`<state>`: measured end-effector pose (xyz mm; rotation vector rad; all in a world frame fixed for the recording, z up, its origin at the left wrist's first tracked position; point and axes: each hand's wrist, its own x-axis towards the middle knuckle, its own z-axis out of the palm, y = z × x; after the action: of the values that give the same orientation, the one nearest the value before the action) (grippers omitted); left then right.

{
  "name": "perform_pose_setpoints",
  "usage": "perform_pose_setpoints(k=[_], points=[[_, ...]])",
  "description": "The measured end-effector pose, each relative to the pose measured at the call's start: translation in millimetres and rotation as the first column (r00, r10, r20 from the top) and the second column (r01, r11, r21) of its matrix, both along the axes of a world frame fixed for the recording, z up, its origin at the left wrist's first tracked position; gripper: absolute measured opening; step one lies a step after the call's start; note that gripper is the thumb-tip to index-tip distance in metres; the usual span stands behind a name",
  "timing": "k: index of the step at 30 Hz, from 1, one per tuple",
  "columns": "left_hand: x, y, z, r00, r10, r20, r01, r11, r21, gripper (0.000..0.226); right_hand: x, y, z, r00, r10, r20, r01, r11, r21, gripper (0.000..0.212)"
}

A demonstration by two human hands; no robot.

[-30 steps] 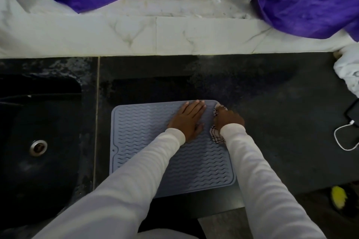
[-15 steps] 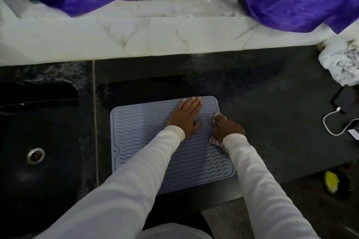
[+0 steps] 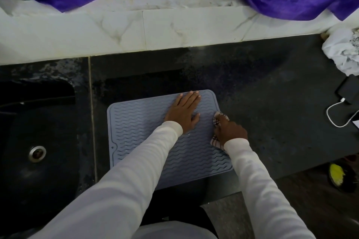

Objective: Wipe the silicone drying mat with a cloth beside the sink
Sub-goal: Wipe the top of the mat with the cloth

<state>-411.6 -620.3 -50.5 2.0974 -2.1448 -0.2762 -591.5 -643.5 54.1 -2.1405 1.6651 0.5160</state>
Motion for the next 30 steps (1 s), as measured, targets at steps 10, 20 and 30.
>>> perform_pose_setpoints(k=[10, 20, 30], points=[[0, 0, 3, 1.000, 0.009, 0.009, -0.009, 1.000, 0.012, 0.070, 1, -6, -8, 0.999, 0.005, 0.033, -0.007, 0.999, 0.032, 0.064], [-2, 0, 3, 0.999, 0.034, 0.026, -0.034, 0.999, 0.010, 0.070, -27, 7, -10, 0.989, 0.149, 0.018, -0.150, 0.987, 0.049, 0.063], [-2, 1, 2, 0.998, 0.039, 0.040, -0.038, 0.999, -0.006, 0.070, -58, 16, -16, 0.969, 0.241, 0.058, -0.243, 0.970, 0.023, 0.055]])
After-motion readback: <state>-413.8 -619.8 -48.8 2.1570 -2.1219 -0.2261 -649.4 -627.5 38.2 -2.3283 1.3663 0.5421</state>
